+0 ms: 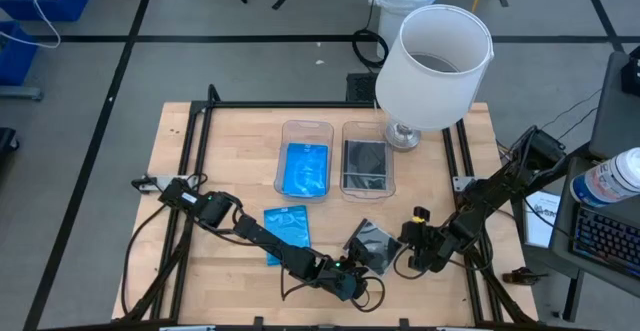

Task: Pick & place jewel cases by type
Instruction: Put the black cd case into the right transparent bin

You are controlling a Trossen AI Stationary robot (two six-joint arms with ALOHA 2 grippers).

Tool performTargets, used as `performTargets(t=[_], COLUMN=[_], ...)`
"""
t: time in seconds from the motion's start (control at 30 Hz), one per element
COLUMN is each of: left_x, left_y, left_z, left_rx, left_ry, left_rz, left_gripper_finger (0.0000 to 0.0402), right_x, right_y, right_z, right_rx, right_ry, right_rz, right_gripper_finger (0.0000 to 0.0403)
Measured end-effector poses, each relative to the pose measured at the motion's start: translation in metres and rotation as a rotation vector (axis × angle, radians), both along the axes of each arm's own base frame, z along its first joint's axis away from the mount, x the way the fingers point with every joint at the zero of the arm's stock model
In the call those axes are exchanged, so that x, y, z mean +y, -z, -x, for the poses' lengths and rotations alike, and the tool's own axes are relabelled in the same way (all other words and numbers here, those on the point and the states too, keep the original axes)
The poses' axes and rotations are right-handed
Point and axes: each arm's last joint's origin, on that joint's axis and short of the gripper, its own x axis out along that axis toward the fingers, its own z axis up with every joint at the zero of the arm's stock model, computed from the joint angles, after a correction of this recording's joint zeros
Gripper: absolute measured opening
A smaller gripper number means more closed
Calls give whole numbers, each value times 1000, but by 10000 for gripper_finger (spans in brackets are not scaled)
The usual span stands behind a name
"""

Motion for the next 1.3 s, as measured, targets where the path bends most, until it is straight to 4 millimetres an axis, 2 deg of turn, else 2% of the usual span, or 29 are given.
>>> performTargets(t=[0.23, 0.73, 0.83, 0.93, 1.03, 1.17, 1.3], left_x=[1, 0, 1, 3, 5, 4, 5], left_y=[0, 1, 4, 0, -5, -18, -20], left_z=[0, 0, 4, 16, 24, 28, 29], left_rx=[-1, 5, 60, 171, 237, 259, 289], left_ry=[-5, -5, -23, -41, -63, -40, -20], left_rz=[-2, 17, 10, -54, -40, 34, 105], left_gripper_finger=[250, 250, 250, 250, 250, 250, 250], right_x=[-8, -15, -15, -16, -16, -12, -3], right_y=[4, 4, 4, 4, 3, -5, -20], right_z=[7, 9, 9, 10, 9, 4, -5], right_rx=[74, 44, 10, -8, -21, -57, -79], right_ry=[111, 185, 188, 170, 168, 147, 114], right_rz=[27, 99, 131, 168, 195, 227, 217], right_gripper_finger=[0, 0, 0, 0, 0, 0, 0])
